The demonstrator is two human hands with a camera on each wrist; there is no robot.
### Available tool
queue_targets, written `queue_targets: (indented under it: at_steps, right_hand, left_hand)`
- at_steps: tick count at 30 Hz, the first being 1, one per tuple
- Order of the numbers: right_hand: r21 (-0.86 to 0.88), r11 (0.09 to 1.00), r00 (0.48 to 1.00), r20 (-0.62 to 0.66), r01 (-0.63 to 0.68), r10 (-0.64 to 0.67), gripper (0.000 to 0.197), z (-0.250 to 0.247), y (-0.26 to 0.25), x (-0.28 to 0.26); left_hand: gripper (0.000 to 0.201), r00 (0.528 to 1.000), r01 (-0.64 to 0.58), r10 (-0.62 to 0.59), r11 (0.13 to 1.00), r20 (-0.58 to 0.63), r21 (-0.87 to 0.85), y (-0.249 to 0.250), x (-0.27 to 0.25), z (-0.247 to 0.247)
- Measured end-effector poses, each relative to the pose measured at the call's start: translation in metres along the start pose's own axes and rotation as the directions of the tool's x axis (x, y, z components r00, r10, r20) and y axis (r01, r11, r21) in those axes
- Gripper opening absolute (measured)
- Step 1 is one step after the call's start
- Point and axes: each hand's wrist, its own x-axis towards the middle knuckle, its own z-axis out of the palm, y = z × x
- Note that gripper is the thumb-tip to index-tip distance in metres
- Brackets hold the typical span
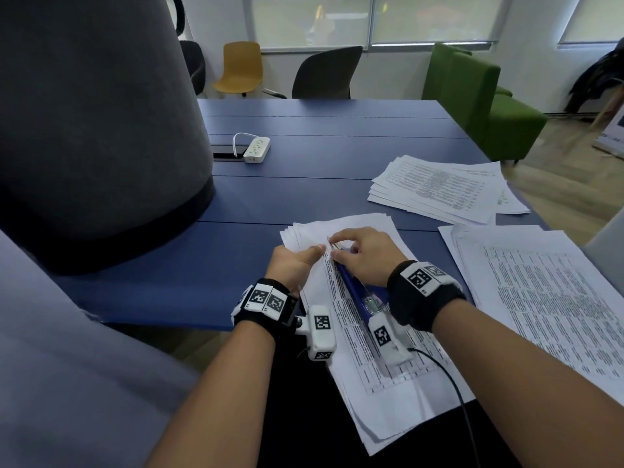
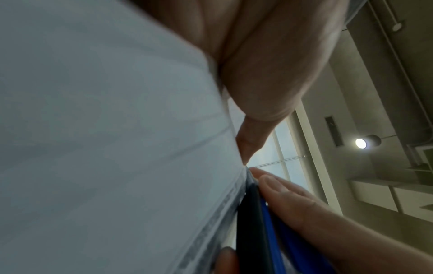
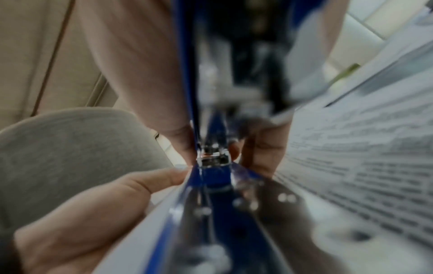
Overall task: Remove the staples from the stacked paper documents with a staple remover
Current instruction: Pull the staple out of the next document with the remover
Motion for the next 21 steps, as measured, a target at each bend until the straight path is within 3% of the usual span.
queue_targets:
  at_steps: [5,7,11,14,15,17,19,21]
  right_hand:
    - [-0.2,0.977,0.997,0.022,0.078,-0.075,0.027,0.009,-0.005,0.003]
    - [-0.206,0.976,0.997,0.033,0.069,-0.063,0.026,0.008,-0.004,0.004]
    - [0.041,0.999,1.0,-0.012,-0.014,0.014,0.014,0.003,-0.001,0.005]
    - [0.343,0.937,0.99,-0.103,-0.058,0.099,0.012,-0.005,-0.003,0.007]
    - [0.35,0.936,0.989,-0.123,-0.038,0.086,0.013,-0.007,-0.004,0.01]
    - [0.103,0.994,0.992,-0.128,0.035,-0.022,0.012,-0.01,-0.005,0.013]
    - [-0.184,0.976,0.985,-0.102,0.121,-0.141,0.011,-0.011,-0.005,0.011]
    - [-0.229,0.967,0.987,-0.087,0.116,-0.139,0.012,-0.011,0.001,0.012]
  left_hand:
    - [0.015,0.999,0.045,-0.045,0.999,-0.021,-0.001,0.001,0.001,0.0]
    - [0.017,0.998,0.055,-0.055,0.998,-0.013,-0.001,0.002,0.0,0.0]
    - [0.019,0.999,0.04,-0.04,0.999,0.006,-0.011,0.002,-0.003,-0.002]
    - [0.022,0.999,0.051,-0.052,0.999,0.016,0.005,0.002,-0.002,0.0]
    - [0.021,0.998,0.06,-0.06,0.998,0.002,0.005,0.002,-0.001,0.0]
    - [0.019,0.997,0.072,-0.072,0.997,-0.033,0.001,0.002,0.001,-0.001]
    - [0.019,0.996,0.077,-0.076,0.997,-0.05,0.023,0.003,0.002,0.001]
    - [0.02,0.994,0.09,-0.09,0.996,-0.058,0.006,0.003,0.001,0.004]
